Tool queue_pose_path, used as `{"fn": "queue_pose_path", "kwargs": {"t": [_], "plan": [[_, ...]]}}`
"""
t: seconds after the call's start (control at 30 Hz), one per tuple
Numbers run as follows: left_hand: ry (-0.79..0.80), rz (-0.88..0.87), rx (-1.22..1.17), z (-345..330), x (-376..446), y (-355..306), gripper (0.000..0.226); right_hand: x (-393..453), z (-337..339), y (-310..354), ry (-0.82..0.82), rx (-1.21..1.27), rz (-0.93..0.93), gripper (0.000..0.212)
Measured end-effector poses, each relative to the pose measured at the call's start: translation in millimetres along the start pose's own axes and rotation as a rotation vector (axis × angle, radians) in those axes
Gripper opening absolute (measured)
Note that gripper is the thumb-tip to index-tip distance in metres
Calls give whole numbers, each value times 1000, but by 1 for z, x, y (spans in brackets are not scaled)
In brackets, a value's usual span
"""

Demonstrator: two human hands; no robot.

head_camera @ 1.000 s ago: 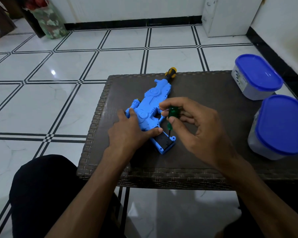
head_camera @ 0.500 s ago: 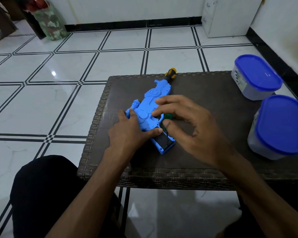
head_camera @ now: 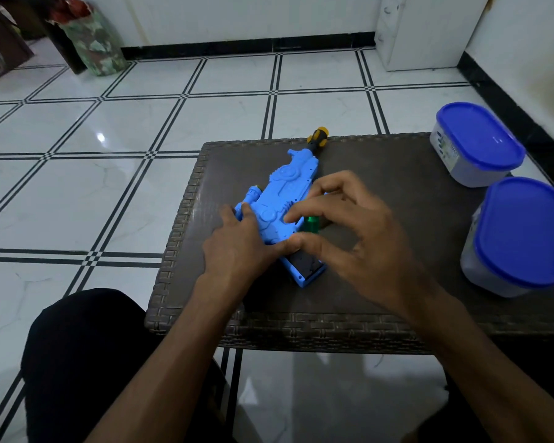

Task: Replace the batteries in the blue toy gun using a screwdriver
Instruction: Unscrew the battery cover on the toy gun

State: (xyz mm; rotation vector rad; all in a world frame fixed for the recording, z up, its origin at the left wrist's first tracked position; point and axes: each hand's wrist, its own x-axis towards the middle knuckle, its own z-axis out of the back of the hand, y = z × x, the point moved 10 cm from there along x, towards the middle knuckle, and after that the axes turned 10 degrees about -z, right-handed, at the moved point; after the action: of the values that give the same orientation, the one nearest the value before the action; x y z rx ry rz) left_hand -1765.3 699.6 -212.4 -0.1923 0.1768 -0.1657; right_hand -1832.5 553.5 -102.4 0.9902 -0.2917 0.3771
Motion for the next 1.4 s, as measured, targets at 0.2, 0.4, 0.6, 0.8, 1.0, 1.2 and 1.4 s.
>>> {"fn": "queue_pose_path", "kwargs": {"t": [0.2, 0.4, 0.6, 0.8, 1.0, 1.2, 1.4], "plan": [[-29, 13, -13, -3, 3, 4, 115, 1, 1, -8, 33, 94, -65, 32], [-18, 3, -9, -2, 2, 3, 113, 0, -1, -4, 13, 22, -7, 19], [-30, 8, -14, -2, 3, 4, 115, 2, 6, -14, -9, 152, -110, 35], [-27, 4, -26, -1, 1, 2, 112, -1, 3, -8, 19, 57, -38, 22], [81, -18, -95, -6, -1, 0, 130, 0, 5, -6, 12, -2, 7, 26], [132, -27, -145, -8, -3, -4, 137, 0, 2, -7, 33, 85, -72, 30], [130, -24, -151, -10, 0, -5, 132, -2, 7, -3, -19, 43, -9, 20]]}}
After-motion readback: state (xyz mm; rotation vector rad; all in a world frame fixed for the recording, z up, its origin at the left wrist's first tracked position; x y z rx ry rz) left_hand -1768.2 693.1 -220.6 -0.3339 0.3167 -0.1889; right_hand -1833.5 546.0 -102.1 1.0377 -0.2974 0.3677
